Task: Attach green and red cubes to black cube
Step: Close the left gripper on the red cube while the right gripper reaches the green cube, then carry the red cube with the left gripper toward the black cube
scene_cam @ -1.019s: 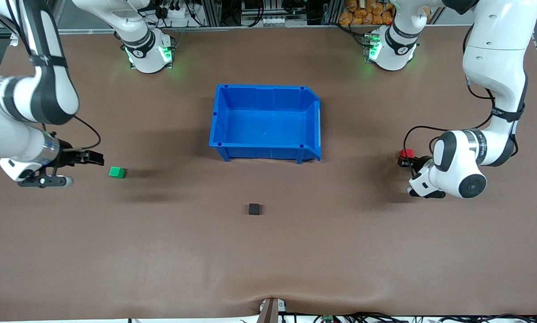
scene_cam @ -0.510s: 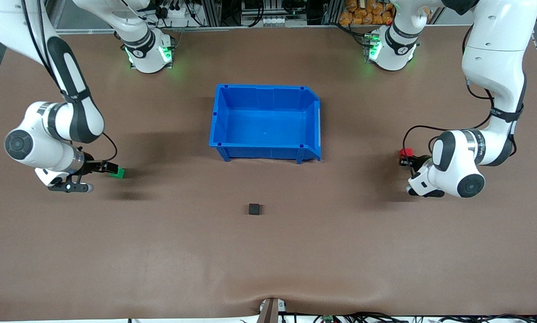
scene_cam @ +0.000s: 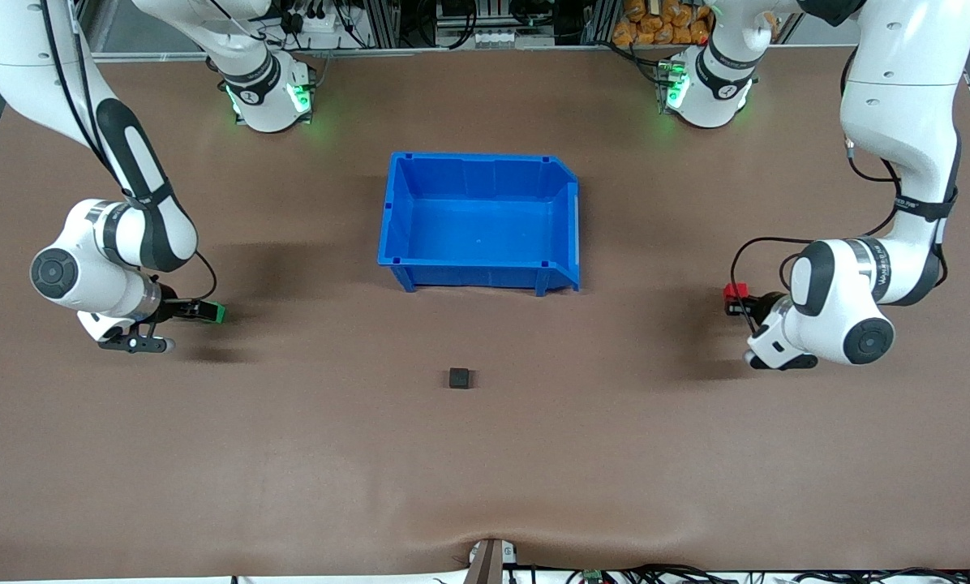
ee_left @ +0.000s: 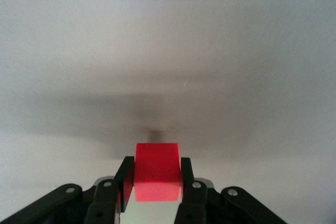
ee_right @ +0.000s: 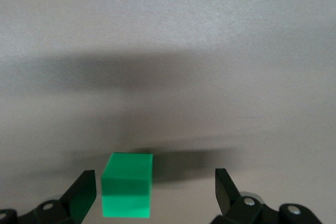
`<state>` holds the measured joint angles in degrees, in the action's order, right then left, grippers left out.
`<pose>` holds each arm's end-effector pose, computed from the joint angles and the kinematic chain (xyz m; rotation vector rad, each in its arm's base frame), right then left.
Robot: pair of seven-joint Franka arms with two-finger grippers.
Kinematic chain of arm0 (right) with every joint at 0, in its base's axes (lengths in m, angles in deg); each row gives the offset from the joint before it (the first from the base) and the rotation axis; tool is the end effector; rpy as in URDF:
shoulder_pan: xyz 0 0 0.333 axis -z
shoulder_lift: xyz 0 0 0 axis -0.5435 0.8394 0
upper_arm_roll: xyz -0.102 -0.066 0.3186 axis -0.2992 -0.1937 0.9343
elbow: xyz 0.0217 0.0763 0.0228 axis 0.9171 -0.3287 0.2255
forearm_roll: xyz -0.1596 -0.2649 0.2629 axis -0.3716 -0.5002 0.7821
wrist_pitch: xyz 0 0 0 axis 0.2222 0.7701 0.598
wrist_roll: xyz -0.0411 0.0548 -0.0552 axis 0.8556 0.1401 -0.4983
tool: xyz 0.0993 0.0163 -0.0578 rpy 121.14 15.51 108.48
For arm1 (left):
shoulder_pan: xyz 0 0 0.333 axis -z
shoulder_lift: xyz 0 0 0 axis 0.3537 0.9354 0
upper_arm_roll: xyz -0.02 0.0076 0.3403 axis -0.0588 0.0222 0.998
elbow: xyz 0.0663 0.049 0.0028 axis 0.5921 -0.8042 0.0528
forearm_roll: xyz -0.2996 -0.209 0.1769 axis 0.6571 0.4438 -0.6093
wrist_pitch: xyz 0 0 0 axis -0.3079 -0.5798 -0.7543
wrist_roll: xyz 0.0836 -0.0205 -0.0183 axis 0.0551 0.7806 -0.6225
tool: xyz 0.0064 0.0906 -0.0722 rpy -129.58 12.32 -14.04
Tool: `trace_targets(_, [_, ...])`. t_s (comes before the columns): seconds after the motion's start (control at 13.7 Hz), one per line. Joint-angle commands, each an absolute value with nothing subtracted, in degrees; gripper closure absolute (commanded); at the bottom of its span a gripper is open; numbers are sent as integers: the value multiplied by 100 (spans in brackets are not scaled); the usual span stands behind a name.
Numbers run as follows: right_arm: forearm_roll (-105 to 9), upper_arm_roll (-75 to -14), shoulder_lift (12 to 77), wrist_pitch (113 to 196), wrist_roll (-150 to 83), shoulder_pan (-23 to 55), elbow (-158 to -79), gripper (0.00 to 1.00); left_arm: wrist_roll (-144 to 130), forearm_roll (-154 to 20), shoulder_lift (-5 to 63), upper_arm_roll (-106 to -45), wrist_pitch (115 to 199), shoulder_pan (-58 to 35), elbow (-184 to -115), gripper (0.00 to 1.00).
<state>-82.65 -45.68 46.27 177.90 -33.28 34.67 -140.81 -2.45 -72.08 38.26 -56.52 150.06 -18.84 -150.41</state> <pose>0.5786 -0.0829 0.1976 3.1242 -0.1314 -0.1913 0.6333 -0.0196 0.2039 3.0301 0.0752 -0.6717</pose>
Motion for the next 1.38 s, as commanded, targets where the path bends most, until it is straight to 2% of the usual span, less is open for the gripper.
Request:
trace_targets(0.0, [-7904,-4541,4610,17825,-3238,3389,-14099,0,-704,-6780,4174,-5686,14882,-1887,-14363,91])
trace_targets(0.15, [-7903,-4541,4689,17808,-3238,3389,-14108,0,-1299,-6359,4446,-5686,14882,-1843,-13818,95])
trace_targets(0.51, [-7903,-4541,4786,17755,-3326,3415,-14099,0,-3224,-6128,4754,-5695,14925,-1369,-13175,97])
trace_targets(0.58, [-7903,-4541,4786,17746,-3326,3398,-14099,8,-3758,-6041,4807,-5695,14969,-1246,-12974,97])
trace_targets(0.73, [-7903,-4541,4777,17659,-3308,3424,-14082,66,-4455,-6014,4922,-5704,14978,-1114,-12665,97])
trace_targets(0.8, [-7903,-4541,4777,17649,-3317,3433,-14082,87,-4737,-5996,4931,-5712,15152,-1061,-12647,97])
trace_targets(0.95, [-7903,-4541,4734,17379,-3334,3424,-14073,98,-5221,-5420,4992,-5783,15539,-999,-12647,97])
trace_targets(1.31, [-7903,-4532,4646,16832,-4298,3415,-13968,100,-6320,-4118,5220,-5879,16532,-639,-12594,98])
